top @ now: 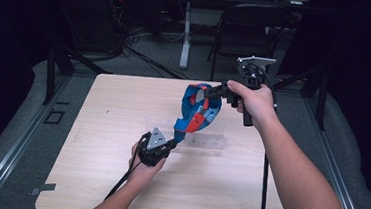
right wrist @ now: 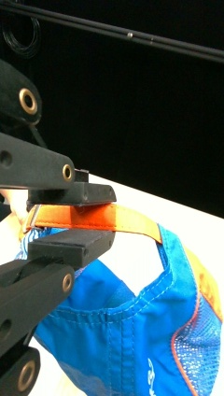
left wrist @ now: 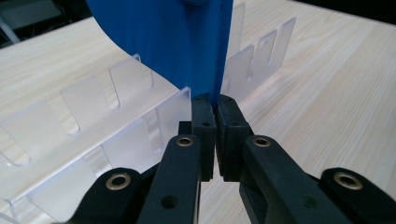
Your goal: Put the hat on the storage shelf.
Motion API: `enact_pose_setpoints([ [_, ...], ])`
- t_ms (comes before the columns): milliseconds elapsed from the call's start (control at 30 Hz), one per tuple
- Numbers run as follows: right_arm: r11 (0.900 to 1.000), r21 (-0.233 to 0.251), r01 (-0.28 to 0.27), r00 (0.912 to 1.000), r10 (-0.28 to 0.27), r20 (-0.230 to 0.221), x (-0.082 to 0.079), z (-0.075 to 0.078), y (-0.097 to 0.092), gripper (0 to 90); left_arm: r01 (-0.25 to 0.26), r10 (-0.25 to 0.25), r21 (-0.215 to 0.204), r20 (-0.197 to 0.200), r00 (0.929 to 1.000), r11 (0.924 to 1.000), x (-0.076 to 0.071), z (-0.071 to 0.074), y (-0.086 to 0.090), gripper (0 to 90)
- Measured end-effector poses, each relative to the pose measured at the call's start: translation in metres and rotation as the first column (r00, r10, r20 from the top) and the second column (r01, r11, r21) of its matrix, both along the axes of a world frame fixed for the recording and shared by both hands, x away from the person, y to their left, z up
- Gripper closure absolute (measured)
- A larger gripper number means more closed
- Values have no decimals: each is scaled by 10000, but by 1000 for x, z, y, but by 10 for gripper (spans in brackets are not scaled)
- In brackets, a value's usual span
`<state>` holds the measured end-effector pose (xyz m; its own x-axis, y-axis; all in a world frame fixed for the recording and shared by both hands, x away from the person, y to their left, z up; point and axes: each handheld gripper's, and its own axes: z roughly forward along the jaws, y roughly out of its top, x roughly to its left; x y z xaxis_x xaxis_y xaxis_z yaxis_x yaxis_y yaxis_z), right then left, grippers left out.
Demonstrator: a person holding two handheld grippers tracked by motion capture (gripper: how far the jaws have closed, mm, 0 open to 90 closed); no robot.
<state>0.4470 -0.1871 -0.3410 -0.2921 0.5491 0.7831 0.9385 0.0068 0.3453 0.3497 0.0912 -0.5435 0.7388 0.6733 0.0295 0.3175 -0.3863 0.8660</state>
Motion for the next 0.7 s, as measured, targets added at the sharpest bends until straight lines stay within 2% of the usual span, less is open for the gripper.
enact_pose_setpoints([
  [167,9996,-274,26,9998,-31,-182,3,-13,0,774,-50,57,208,-325,9995,9998,0,-11,0,874],
  [233,9991,-430,55,9996,-67,-282,4,-17,-2,775,-72,77,141,-332,9994,9999,0,-13,1,876],
  [400,9987,-443,233,9988,-252,-430,6,-28,-6,774,-71,75,119,-390,9992,9999,0,-12,1,876],
  [567,9983,-514,284,9985,-307,-445,5,-31,-8,773,-108,110,53,-389,9992,9999,0,-12,2,871],
  [700,9976,-598,339,9984,-366,-438,5,-32,-11,769,-79,78,-18,-379,9993,10000,-2,-10,3,815],
])
